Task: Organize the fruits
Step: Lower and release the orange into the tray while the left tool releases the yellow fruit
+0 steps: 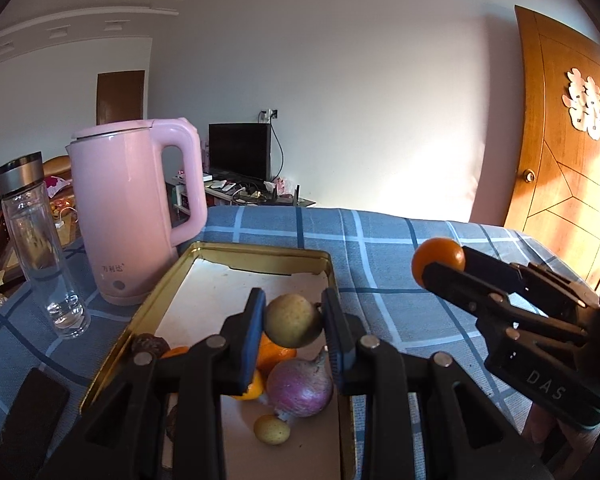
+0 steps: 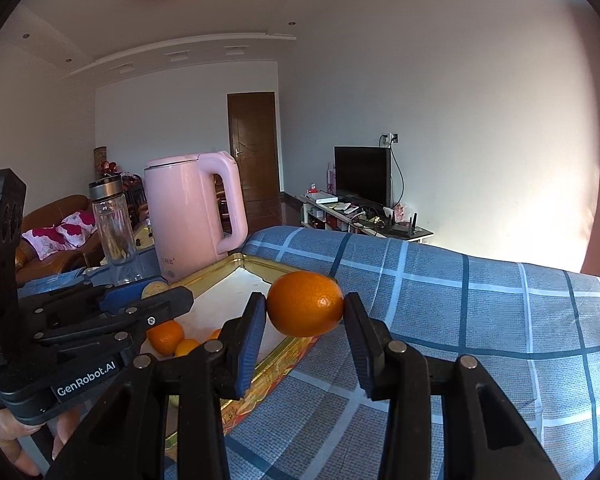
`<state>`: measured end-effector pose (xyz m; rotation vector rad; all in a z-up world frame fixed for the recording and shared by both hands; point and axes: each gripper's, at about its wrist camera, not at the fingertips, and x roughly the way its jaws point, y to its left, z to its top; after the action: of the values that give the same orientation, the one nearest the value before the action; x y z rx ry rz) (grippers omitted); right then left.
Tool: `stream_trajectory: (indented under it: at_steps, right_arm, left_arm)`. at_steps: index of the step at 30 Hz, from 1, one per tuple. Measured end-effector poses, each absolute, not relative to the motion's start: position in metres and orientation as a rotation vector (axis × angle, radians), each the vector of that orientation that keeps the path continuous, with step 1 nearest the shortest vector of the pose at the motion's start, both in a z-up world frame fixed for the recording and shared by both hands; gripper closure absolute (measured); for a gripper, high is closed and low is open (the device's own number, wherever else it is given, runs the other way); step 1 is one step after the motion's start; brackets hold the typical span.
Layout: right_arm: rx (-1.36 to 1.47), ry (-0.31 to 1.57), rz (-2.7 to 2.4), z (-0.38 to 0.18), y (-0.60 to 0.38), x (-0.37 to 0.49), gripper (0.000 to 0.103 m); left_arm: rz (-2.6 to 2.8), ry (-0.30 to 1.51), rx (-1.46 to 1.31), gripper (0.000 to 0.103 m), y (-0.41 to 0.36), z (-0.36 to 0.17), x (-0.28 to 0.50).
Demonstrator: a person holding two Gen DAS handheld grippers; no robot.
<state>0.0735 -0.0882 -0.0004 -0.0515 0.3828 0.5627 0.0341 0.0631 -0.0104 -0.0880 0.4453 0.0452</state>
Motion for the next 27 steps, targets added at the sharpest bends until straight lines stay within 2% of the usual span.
stream_trajectory:
  at_steps: [27]
  right_arm:
    - [-0.132, 0.41, 0.657, -0.015, -0.023, 0.061, 0.061]
  left_arm:
    - [0.164, 0.472, -0.076, 0.073, 0.118, -0.028, 0.018]
